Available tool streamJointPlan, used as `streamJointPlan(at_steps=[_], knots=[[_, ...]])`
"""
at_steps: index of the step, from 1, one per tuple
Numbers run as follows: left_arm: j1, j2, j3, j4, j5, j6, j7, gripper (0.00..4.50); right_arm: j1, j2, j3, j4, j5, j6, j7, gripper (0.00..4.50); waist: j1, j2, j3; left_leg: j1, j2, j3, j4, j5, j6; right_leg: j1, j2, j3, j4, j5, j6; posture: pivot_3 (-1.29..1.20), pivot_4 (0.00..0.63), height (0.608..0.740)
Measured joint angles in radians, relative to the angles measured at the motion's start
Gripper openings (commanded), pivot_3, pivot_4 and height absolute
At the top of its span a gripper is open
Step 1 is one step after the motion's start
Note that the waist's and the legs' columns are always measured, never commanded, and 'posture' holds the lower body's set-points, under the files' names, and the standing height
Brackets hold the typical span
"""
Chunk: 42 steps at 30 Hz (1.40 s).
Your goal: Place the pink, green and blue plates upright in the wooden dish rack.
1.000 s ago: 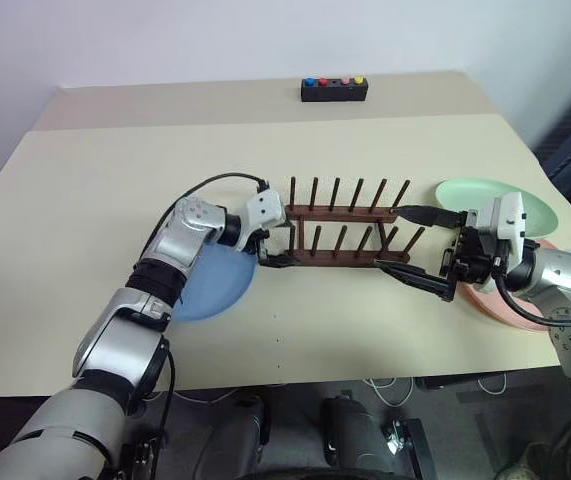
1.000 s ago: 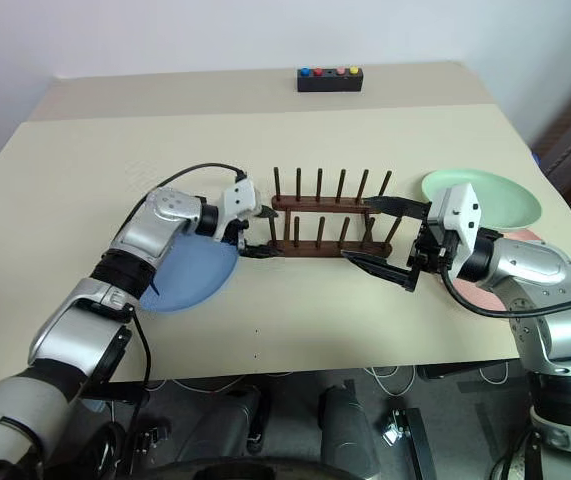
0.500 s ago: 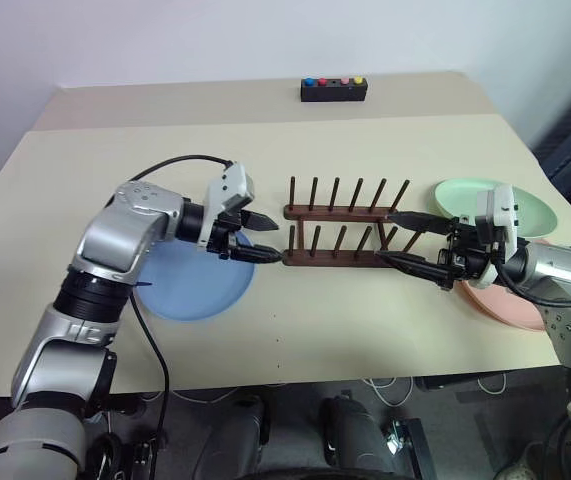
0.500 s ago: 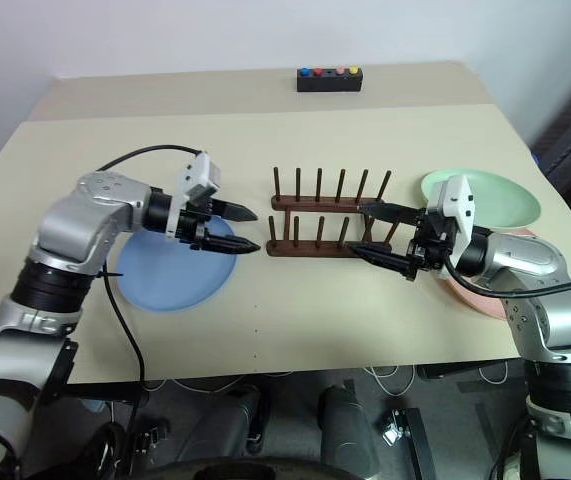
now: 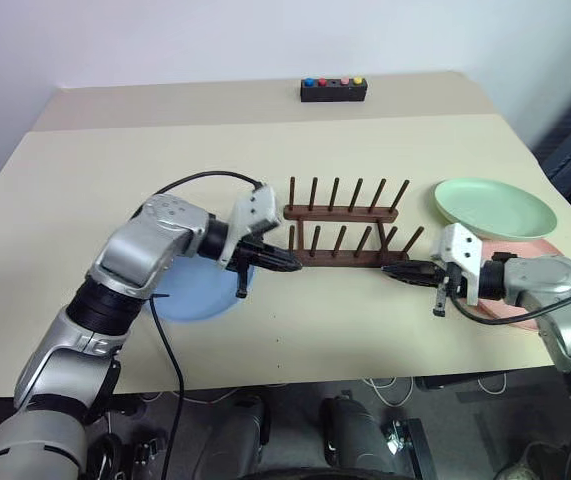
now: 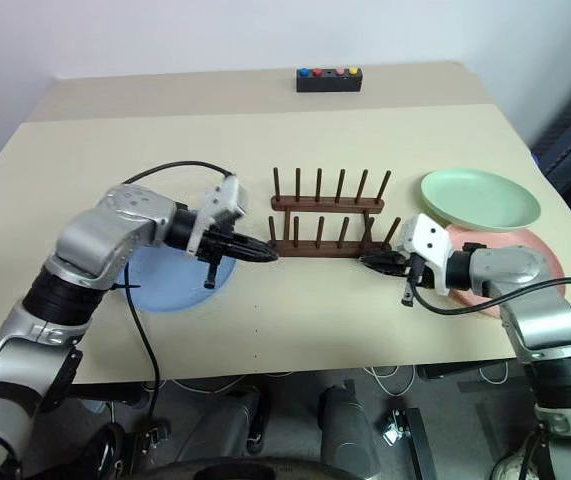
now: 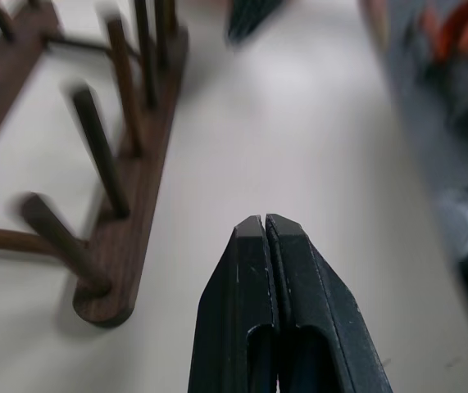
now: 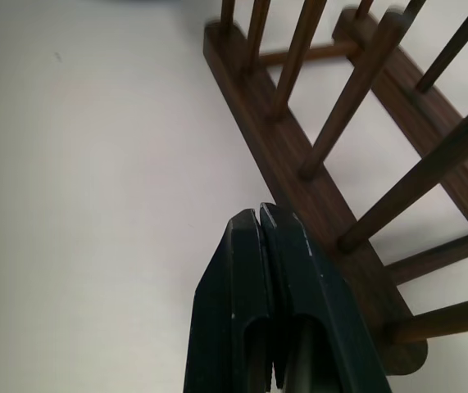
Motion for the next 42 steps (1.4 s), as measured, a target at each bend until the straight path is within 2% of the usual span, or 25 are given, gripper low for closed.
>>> streamJointPlan(at_steps=[8,12,19,24,30,42], knots=[[-0.048,-0.067,-0.09,0.137,0.155,-0.103,0.069,0.01,-0.057,0.008,0.095,0.155,-0.174,-0.128,-0.036,0.03,0.0,0.0,0.0,0.0,0.0,0.0,0.0,0.0,0.0,0.0,0.001,0.0,0.0,0.0,0.0,0.0,0.15,0.74],[-0.059,-0.155,-0.117,0.279,0.248,-0.146,0.18,0.01,-0.136,0.029,0.121,0.275,-0.26,-0.203,-0.085,0.03,0.0,0.0,0.0,0.0,0.0,0.0,0.0,0.0,0.0,0.0,0.001,0.0,0.0,0.0,0.0,0.0,0.15,0.74],[-0.123,-0.263,-0.076,0.512,0.329,-0.285,0.401,0.01,-0.247,0.113,0.156,0.427,-0.359,-0.303,-0.19,0.03,0.0,0.0,0.0,0.0,-0.001,0.0,0.002,0.0,-0.001,0.0,0.001,0.0,0.001,0.0,0.0,0.0,0.15,0.74],[-0.18,-0.274,-0.017,0.677,0.374,-0.365,0.525,0.01,-0.306,0.158,0.177,0.516,-0.416,-0.375,-0.26,0.03,-0.005,0.0,0.0,0.0,-0.001,0.0,0.001,0.001,-0.001,-0.001,0.001,0.0,0.001,0.0,0.0,0.0,0.15,0.74],[-0.197,-0.301,0.001,0.769,0.411,-0.451,0.548,0.01,-0.416,0.199,0.198,0.682,-0.506,-0.478,-0.393,0.03,-0.005,0.0,0.0,0.0,-0.002,0.0,0.001,0.001,-0.002,-0.001,0.001,0.0,0.001,0.0,0.0,0.0,0.15,0.74],[-0.216,-0.309,0.029,0.832,0.437,-0.499,0.561,0.01,-0.507,0.249,0.219,0.839,-0.598,-0.598,-0.567,0.03,-0.023,0.0,0.0,0.0,-0.002,0.0,0.0,0.001,-0.002,-0.001,0.001,0.0,0.001,0.0,0.0,0.0,0.15,0.74]])
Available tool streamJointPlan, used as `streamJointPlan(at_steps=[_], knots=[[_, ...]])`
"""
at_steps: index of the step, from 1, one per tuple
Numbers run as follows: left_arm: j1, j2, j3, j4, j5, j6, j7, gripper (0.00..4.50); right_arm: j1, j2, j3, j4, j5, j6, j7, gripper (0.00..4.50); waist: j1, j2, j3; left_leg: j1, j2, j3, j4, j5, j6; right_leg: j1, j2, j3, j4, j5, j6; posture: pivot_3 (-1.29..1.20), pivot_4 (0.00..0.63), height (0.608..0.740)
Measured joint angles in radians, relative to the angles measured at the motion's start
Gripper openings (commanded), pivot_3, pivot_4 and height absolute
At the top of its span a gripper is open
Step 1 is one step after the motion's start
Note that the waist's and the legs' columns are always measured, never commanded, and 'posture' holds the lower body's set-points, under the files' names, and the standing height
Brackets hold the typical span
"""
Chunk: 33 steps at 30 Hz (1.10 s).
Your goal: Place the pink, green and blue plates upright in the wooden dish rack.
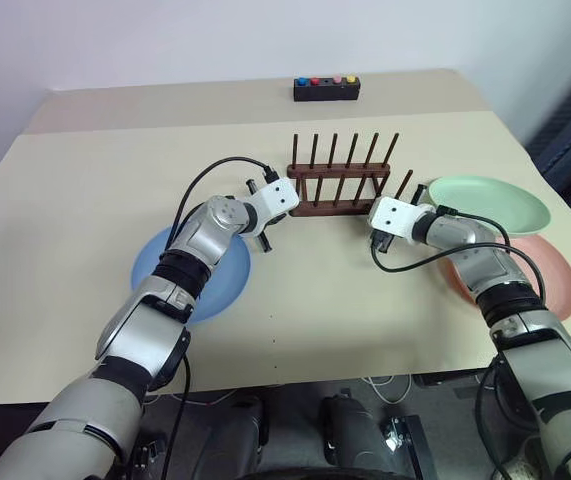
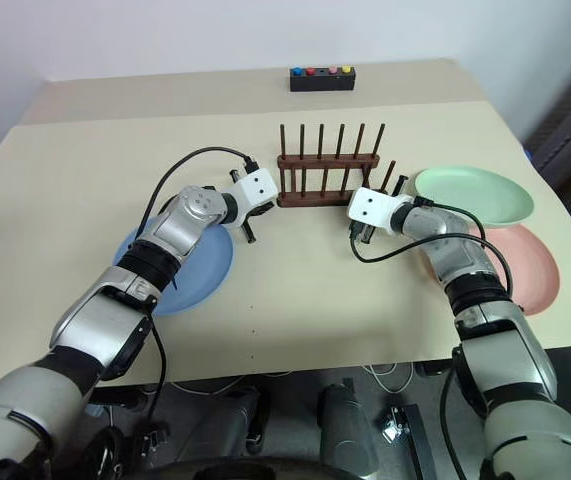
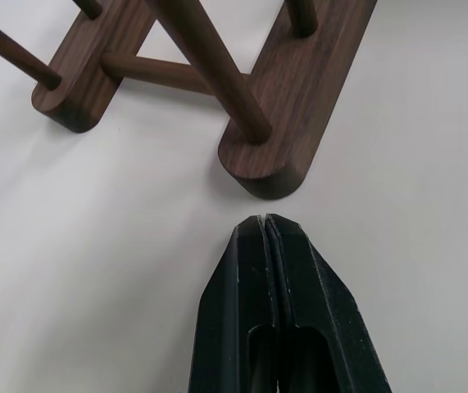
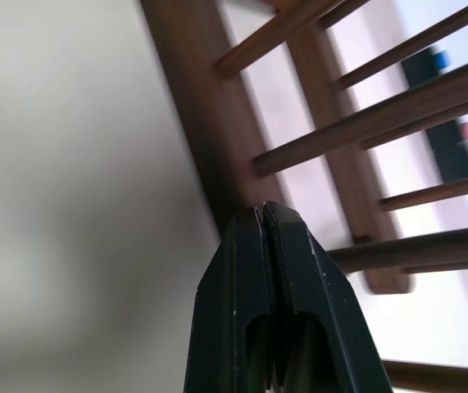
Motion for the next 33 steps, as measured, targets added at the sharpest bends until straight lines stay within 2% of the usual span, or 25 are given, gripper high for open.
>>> streamJointPlan(at_steps=[3,5,6,8,11,15,19,22,28,33], knots=[[0.003,0.001,0.033,-0.014,-0.027,0.013,-0.035,0.01,0.011,0.0,-0.003,-0.015,0.028,-0.005,0.033,0.03,-0.003,0.0,0.0,0.0,0.0,0.0,0.0,0.0,0.0,0.0,0.0,0.0,0.0,0.0,0.0,0.0,0.15,0.74],[0.022,0.006,0.097,-0.082,-0.101,0.072,-0.11,0.01,0.045,0.006,-0.033,-0.073,0.118,0.039,0.117,0.03,-0.005,0.0,0.0,-0.001,0.0,0.0,-0.001,0.0,0.0,-0.001,0.0,0.0,0.0,0.0,0.0,0.0,0.15,0.74],[0.033,0.011,0.123,-0.116,-0.137,0.101,-0.146,0.25,0.061,0.006,-0.049,-0.105,0.163,0.068,0.161,0.27,-0.006,0.0,0.0,-0.001,0.0,0.0,-0.001,0.0,0.0,-0.001,0.0,0.0,0.0,0.0,0.0,0.0,0.15,0.74],[0.064,0.026,0.169,-0.201,-0.214,0.18,-0.217,0.87,0.095,0.005,-0.093,-0.199,0.288,0.185,0.266,0.88,-0.007,0.0,0.0,-0.001,0.0,0.0,0.0,0.0,0.0,-0.001,0.0,0.0,0.0,0.0,0.0,0.0,0.15,0.74],[0.161,0.111,0.212,-0.427,-0.371,0.352,-0.382,2.36,0.188,-0.046,-0.189,-0.463,0.558,0.503,0.444,2.33,-0.006,0.0,0.0,-0.002,0.001,-0.001,-0.001,0.0,0.0,-0.001,-0.001,0.0,0.0,0.0,0.0,0.0,0.15,0.74],[0.232,0.234,0.273,-0.603,-0.509,0.483,-0.506,4.39,0.267,-0.155,-0.278,-0.681,0.693,0.705,0.505,4.38,-0.002,0.001,0.0,-0.001,0.001,-0.001,0.0,0.0,0.001,-0.001,-0.001,0.0,0.0,0.0,0.0,0.0,0.15,0.74],[0.294,0.297,0.322,-0.723,-0.605,0.512,-0.571,4.46,0.35,-0.267,-0.344,-0.826,0.748,0.868,0.509,4.45,0.007,0.001,0.0,-0.001,0.001,-0.002,0.0,-0.002,0.003,0.001,-0.002,0.0,-0.001,0.0,0.0,0.0,0.15,0.74],[0.377,0.321,0.349,-0.812,-0.65,0.44,-0.62,4.46,0.478,-0.364,-0.395,-0.887,0.749,0.95,0.512,4.45,0.011,0.001,0.0,-0.001,0.001,-0.001,0.0,-0.002,0.003,0.001,-0.003,0.0,-0.002,0.0,0.0,0.0,0.15,0.74],[0.435,0.331,0.401,-0.88,-0.705,0.335,-0.659,4.46,0.702,-0.477,-0.517,-0.971,0.714,0.998,0.5,4.45,0.024,0.001,0.0,0.0,0.001,0.0,0.0,-0.003,0.006,0.001,-0.003,0.0,-0.002,0.0,0.0,0.0,0.15,0.74],[0.46,0.357,0.402,-0.882,-0.724,0.295,-0.702,4.46,0.858,-0.511,-0.534,-0.981,0.61,1.015,0.438,4.45,0.025,0.001,-0.001,0.0,0.001,0.001,0.001,-0.003,0.006,0.002,-0.003,0.0,-0.002,0.0,0.0,0.0,0.15,0.74]])
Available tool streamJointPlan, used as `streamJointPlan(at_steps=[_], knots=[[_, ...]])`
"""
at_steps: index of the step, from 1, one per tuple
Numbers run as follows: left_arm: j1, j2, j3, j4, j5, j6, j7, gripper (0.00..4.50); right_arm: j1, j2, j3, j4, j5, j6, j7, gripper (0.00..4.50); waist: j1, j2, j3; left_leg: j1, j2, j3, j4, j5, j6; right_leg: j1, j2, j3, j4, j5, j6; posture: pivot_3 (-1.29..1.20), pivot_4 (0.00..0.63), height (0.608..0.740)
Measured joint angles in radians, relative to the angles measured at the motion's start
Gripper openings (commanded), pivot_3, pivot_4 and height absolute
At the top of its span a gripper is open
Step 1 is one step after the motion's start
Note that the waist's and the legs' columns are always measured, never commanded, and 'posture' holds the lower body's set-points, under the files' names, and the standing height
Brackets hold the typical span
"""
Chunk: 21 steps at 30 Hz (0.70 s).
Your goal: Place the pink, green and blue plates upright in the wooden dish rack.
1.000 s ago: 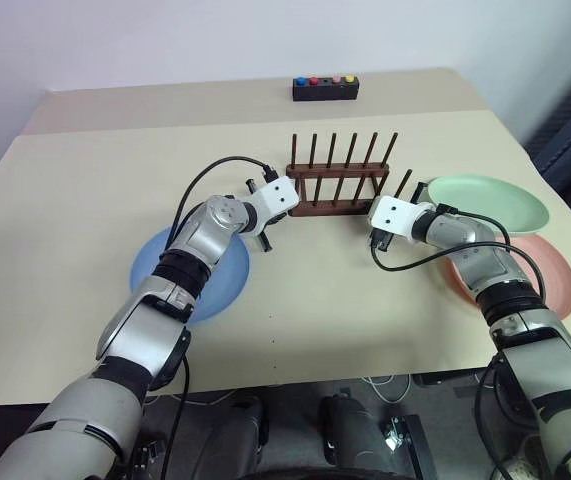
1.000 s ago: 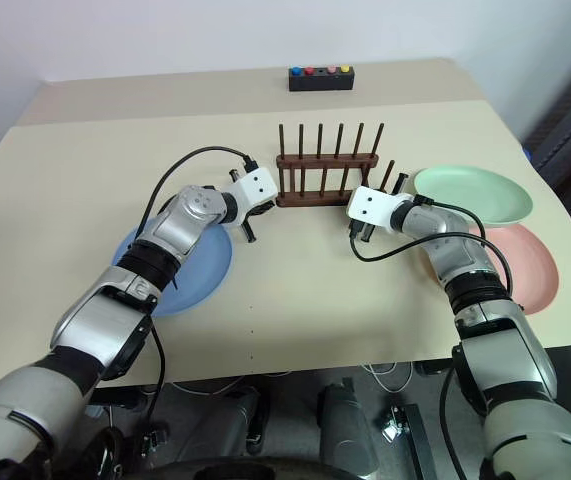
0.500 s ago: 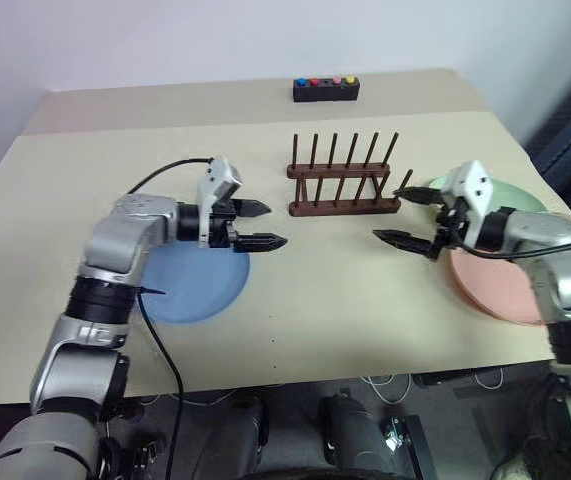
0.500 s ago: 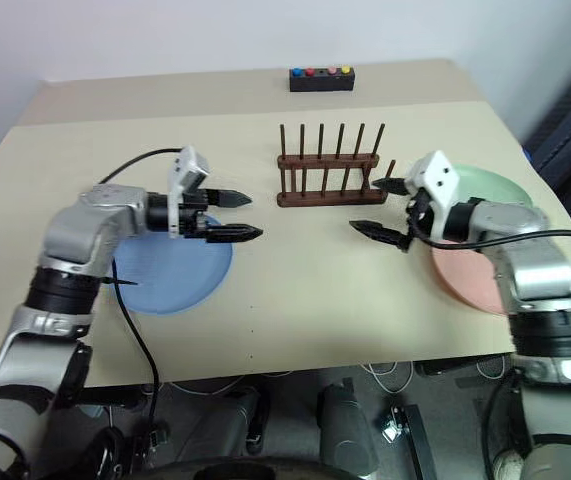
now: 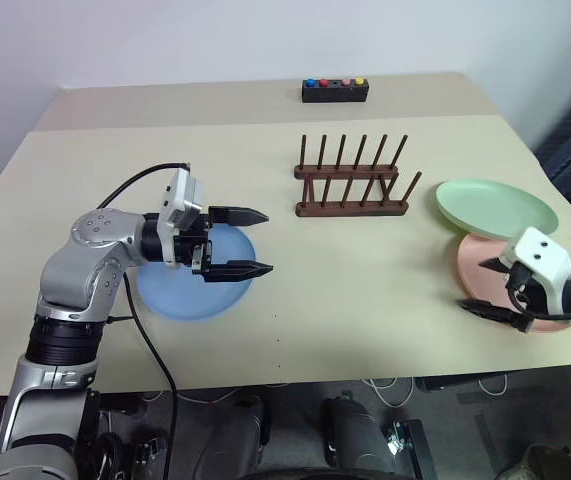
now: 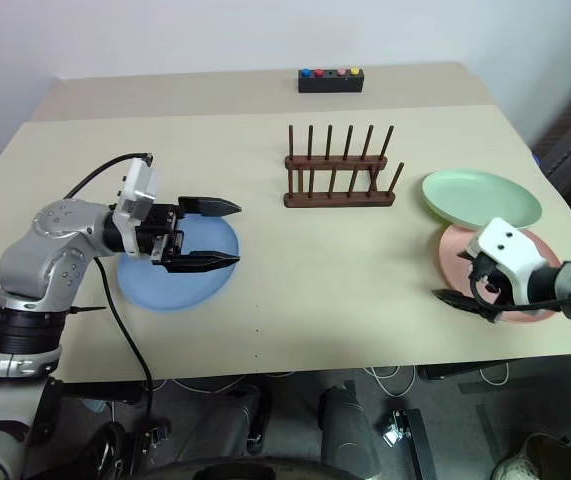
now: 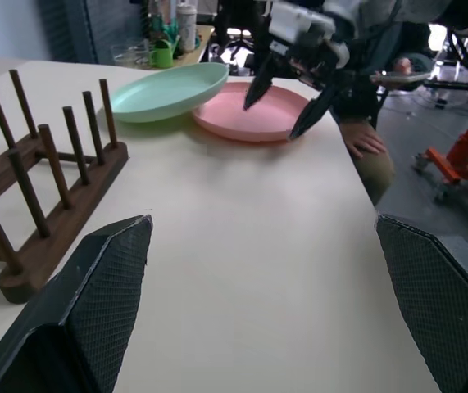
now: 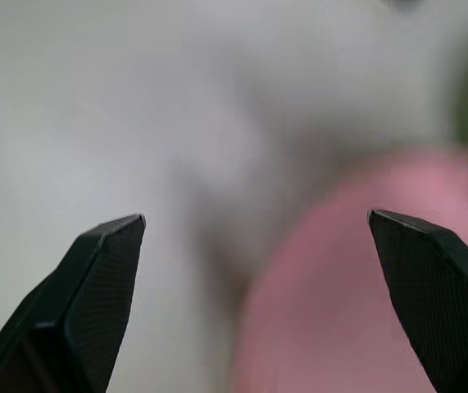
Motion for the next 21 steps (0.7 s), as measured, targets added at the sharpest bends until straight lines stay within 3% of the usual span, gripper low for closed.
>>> streamJointPlan(at_steps=[3,5,8,13,14,21], knots=[[0.004,0.004,-0.001,0.004,-0.012,-0.01,-0.025,4.46,0.027,0.0,-0.002,0.0,-0.021,0.028,-0.019,4.45,-0.001,0.0,0.0,0.0,0.0,0.0,0.0,0.0,0.0,0.0,0.0,0.0,0.0,0.0,0.0,0.0,0.15,0.74],[0.002,0.001,-0.001,0.009,-0.019,-0.014,-0.029,4.5,0.029,-0.003,-0.006,0.001,-0.025,0.044,-0.027,3.94,-0.001,0.0,0.0,0.0,0.0,0.0,0.0,0.0,0.0,0.0,0.0,0.0,0.0,0.0,0.0,0.0,0.15,0.74],[-0.008,0.002,-0.004,0.021,-0.019,-0.028,-0.038,4.5,0.037,-0.009,-0.005,0.023,-0.051,0.054,-0.038,2.77,0.0,0.0,0.0,0.0,0.0,0.0,0.0,0.0,0.0,0.0,0.0,0.0,0.0,0.0,0.0,0.0,0.15,0.74],[-0.024,0.005,-0.039,0.056,0.009,-0.049,-0.035,4.5,0.039,-0.01,0.0,0.051,-0.075,0.054,-0.038,0.31,-0.001,0.0,0.0,0.0,0.0,0.0,0.0,0.0,0.0,0.0,0.0,0.0,0.0,0.0,0.0,0.0,0.15,0.74],[-0.024,0.005,-0.039,0.058,0.01,-0.051,-0.031,4.5,0.039,-0.013,-0.005,0.048,-0.076,0.052,-0.033,0.08,-0.001,0.0,0.0,0.0,0.0,0.0,0.0,0.0,0.0,0.0,0.0,0.0,0.0,0.0,0.0,0.0,0.15,0.74],[-0.028,0.005,-0.04,0.066,0.014,-0.053,-0.014,4.5,0.13,-0.116,-0.151,0.024,-0.02,0.095,0.145,0.08,0.002,0.0,0.0,0.0,0.0,0.0,0.0,-0.001,0.001,0.002,0.001,-0.001,-0.001,0.0,0.0,0.0,0.15,0.74]])
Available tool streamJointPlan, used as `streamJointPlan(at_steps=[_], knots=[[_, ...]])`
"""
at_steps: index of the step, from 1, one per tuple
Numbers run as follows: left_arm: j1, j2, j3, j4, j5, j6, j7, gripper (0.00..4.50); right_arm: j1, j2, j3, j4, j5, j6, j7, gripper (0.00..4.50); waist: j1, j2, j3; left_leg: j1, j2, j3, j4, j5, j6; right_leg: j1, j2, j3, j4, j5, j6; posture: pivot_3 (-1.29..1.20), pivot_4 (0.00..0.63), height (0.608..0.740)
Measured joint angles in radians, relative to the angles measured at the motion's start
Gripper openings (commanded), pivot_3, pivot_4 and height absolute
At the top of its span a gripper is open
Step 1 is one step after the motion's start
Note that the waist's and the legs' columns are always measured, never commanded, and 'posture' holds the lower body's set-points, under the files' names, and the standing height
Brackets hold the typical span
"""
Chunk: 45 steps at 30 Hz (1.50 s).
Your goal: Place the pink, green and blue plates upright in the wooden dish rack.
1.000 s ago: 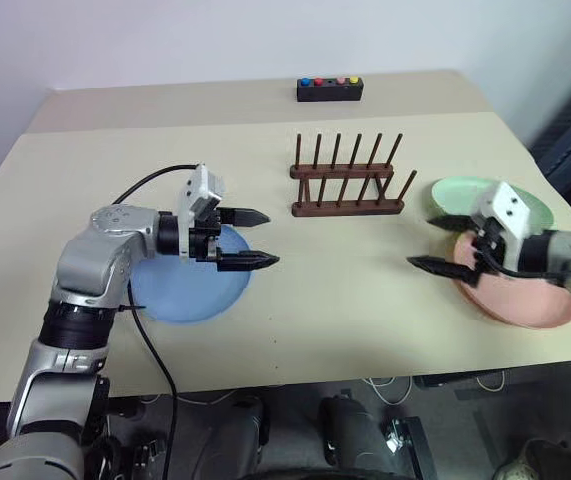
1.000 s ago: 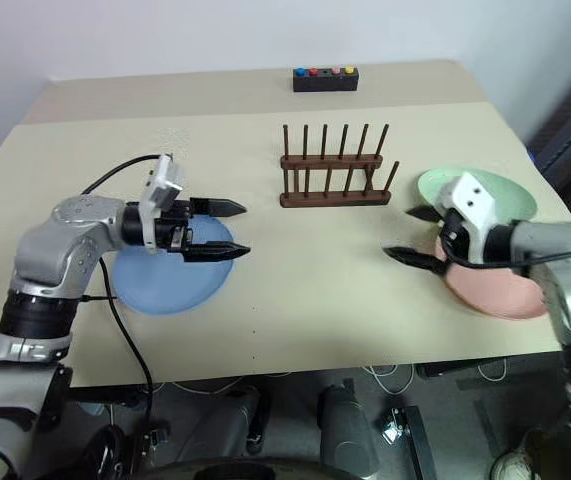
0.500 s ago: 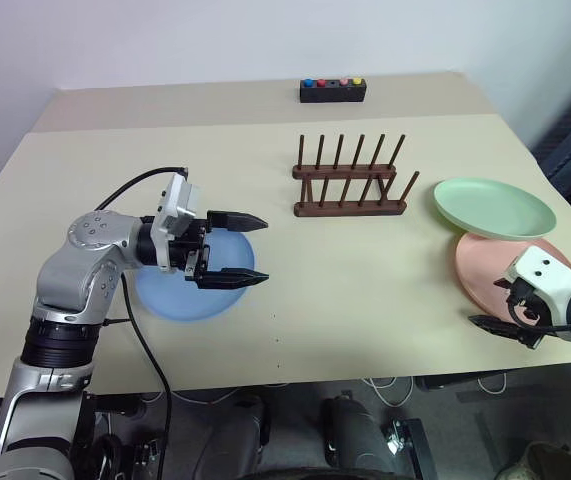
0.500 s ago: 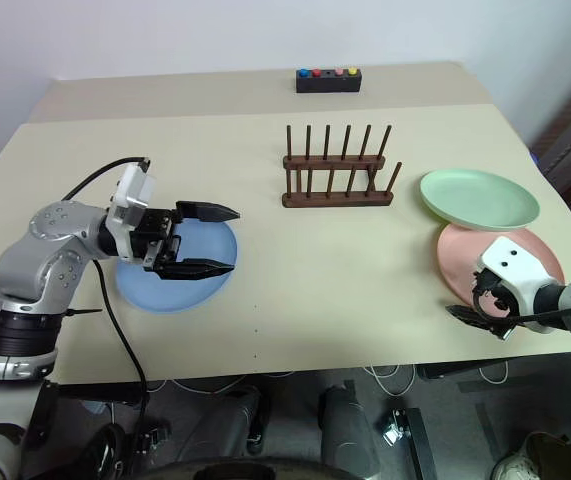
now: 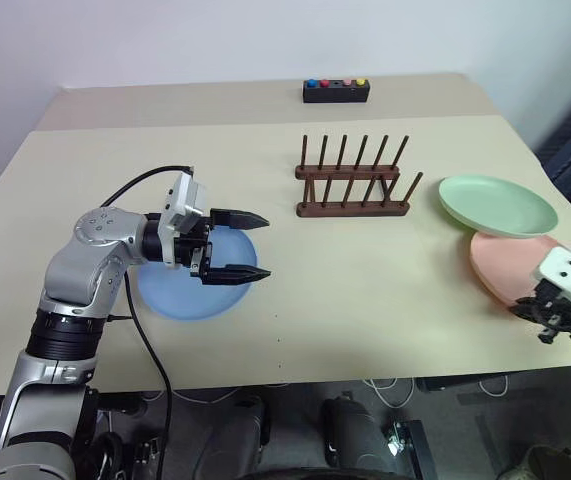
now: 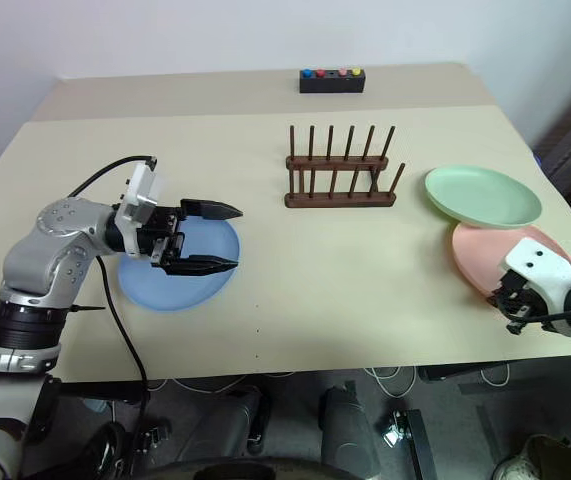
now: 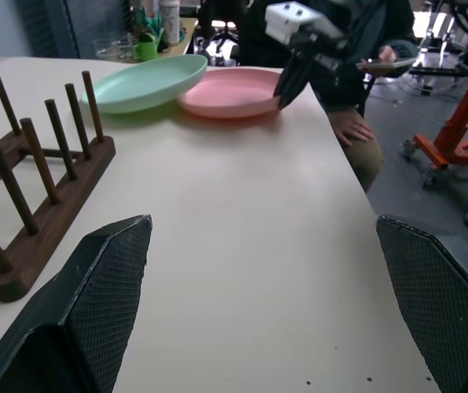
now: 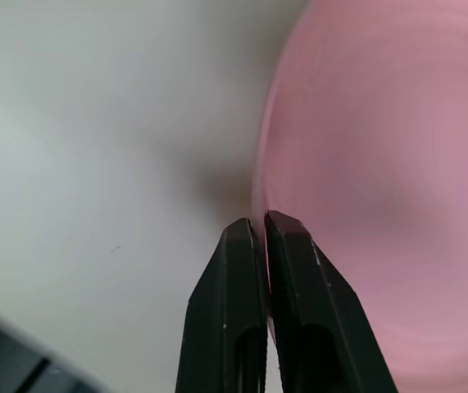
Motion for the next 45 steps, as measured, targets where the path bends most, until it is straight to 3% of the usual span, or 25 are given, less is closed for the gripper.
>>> streamJointPlan(at_steps=[7,9,12,18,21,26,33,40,45], knots=[[-0.001,-0.002,0.0,0.029,0.011,-0.017,0.019,4.5,0.073,-0.088,-0.229,-0.035,0.091,0.097,0.291,0.08,-0.003,0.0,0.0,0.0,0.001,0.0,-0.001,0.0,0.001,0.0,0.001,0.0,0.0,0.0,0.0,0.0,0.15,0.74],[-0.003,-0.004,0.0,0.037,0.012,-0.021,0.021,4.5,0.04,-0.09,-0.28,-0.064,0.159,0.142,0.361,0.08,-0.003,0.0,0.0,0.0,0.001,0.0,-0.001,0.0,0.001,0.0,0.001,0.0,0.0,0.0,0.0,0.0,0.15,0.74],[-0.015,-0.013,0.0,0.046,0.012,-0.023,0.025,4.5,-0.127,-0.089,-0.314,-0.096,0.349,0.257,0.399,0.08,-0.004,0.0,0.0,0.0,0.001,0.0,0.0,0.0,0.001,0.0,0.0,0.0,0.0,0.0,0.0,0.0,0.15,0.74],[-0.033,-0.018,0.004,0.065,0.012,-0.04,0.041,4.5,-0.544,-0.002,-0.287,0.017,0.659,0.458,0.226,0.08,-0.001,-0.001,0.0,0.0,0.001,0.0,0.0,-0.001,0.001,0.001,-0.001,0.0,-0.002,0.0,0.0,0.0,0.15,0.74],[-0.04,-0.024,0.004,0.073,0.013,-0.045,0.058,4.5,-0.827,0.155,-0.257,0.185,0.783,0.531,0.039,0.08,-0.006,-0.001,0.001,0.0,0.001,0.0,0.001,-0.001,0.001,0.0,-0.001,0.0,-0.001,0.0,0.0,0.0,0.15,0.74],[-0.046,-0.047,0.011,0.073,0.013,-0.066,0.103,4.5,-1.085,0.346,-0.25,0.396,0.895,0.552,-0.173,0.08,-0.005,0.0,0.001,-0.001,0.001,0.001,-0.003,0.0,-0.001,-0.003,-0.001,0.001,-0.001,0.0,0.0,0.0,0.15,0.74],[-0.031,-0.046,0.059,0.041,-0.01,-0.082,0.145,4.5,-1.125,0.456,-0.108,0.572,0.826,0.449,-0.178,0.08,-0.004,0.0,0.001,-0.002,0.0,0.001,-0.001,0.0,-0.001,-0.003,-0.001,0.001,0.0,0.0,0.0,0.0,0.15,0.74],[0.038,-0.01,0.087,-0.042,-0.024,-0.077,0.173,4.5,-1.137,0.455,0.047,0.755,0.655,0.269,0.013,0.08,-0.011,0.0,0.001,-0.002,0.0,0.001,-0.002,0.0,0.0,-0.004,0.0,0.001,0.001,0.0,0.0,0.0,0.15,0.74],[0.049,-0.004,0.089,-0.063,-0.035,-0.075,0.191,4.5,-1.225,0.454,0.098,0.897,0.559,0.168,0.084,0.08,-0.011,0.0,0.001,-0.002,0.0,0.001,-0.002,0.0,-0.001,-0.004,0.0,0.001,0.0,0.0,0.0,0.0,0.15,0.74]])
